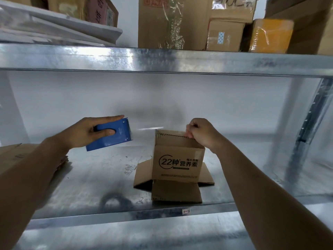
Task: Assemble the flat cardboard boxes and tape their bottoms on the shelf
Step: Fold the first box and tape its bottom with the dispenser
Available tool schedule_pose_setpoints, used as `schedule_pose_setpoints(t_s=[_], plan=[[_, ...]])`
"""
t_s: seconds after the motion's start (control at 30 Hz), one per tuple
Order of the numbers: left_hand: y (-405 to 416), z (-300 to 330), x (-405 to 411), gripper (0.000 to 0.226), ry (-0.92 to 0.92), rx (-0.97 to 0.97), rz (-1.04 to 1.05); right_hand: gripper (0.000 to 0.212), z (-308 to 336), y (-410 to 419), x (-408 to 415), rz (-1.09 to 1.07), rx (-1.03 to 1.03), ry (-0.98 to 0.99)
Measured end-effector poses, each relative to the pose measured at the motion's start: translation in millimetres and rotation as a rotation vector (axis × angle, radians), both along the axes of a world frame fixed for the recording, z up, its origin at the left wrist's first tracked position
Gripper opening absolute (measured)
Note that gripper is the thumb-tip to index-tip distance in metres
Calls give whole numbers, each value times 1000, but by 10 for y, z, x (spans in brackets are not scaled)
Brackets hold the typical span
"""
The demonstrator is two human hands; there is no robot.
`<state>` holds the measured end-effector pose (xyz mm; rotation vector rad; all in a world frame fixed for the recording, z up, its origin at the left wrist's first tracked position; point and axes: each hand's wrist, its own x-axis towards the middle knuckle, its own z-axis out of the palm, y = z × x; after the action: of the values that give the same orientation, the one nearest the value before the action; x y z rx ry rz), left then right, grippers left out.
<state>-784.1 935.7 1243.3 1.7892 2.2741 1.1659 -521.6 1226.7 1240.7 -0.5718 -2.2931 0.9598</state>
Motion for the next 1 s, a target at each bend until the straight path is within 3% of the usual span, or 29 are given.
schedule_pose_setpoints(t_s=[0.33,0.63,0.83,1.0], plan=[[203,148,206,51,-92,209,-35,30,-76,-53,-37,38,-157,149],[700,393,443,42,-204,268,-92,27,-77,-4,25,-10,-686,425],[1005,567,489,37,-228,167,-113,15,-118,111,82,27,-894,485],[1202,611,455,29,-301,235,-74,19,-161,184,104,75,-1119,578]])
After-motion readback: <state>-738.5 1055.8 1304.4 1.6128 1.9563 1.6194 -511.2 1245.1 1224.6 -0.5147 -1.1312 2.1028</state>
